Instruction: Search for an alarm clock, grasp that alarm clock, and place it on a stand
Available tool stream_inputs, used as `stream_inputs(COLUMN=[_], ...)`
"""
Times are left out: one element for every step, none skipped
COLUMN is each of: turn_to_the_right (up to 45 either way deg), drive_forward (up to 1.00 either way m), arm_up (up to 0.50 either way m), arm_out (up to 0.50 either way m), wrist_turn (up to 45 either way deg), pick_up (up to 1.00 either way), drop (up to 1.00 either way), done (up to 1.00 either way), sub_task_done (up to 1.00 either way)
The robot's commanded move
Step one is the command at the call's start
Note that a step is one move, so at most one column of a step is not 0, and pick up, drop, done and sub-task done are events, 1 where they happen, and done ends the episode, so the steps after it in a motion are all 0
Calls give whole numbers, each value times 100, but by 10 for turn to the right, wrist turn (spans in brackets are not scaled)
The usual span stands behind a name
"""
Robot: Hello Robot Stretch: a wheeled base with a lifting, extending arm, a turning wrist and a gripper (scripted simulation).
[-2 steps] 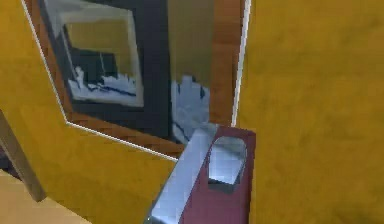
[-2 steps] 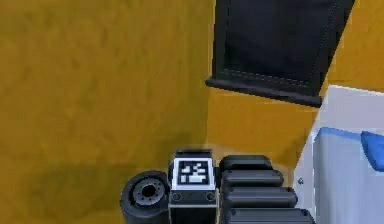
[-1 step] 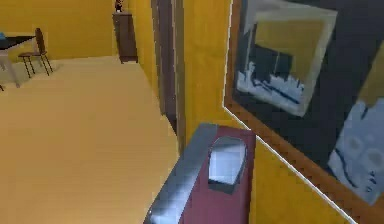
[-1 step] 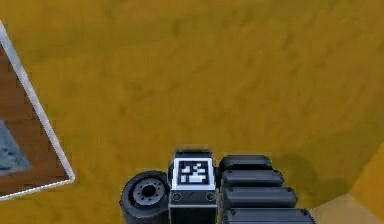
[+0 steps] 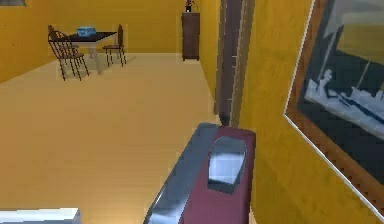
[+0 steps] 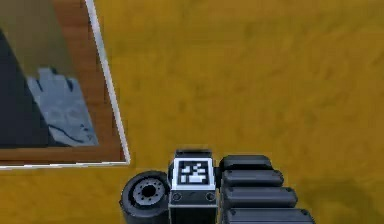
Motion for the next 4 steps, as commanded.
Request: stream_inputs(turn_to_the_right=[0,-450,0,-240], drive_forward=[65,0,30,0], arm_up=[0,0,0,0], arm_out=[0,0,0,0], wrist_turn=[0,0,0,0], pick_up=[0,0,0,0], drop=[0,0,0,0], done=[0,0,0,0], sub_task_done=[0,0,0,0])
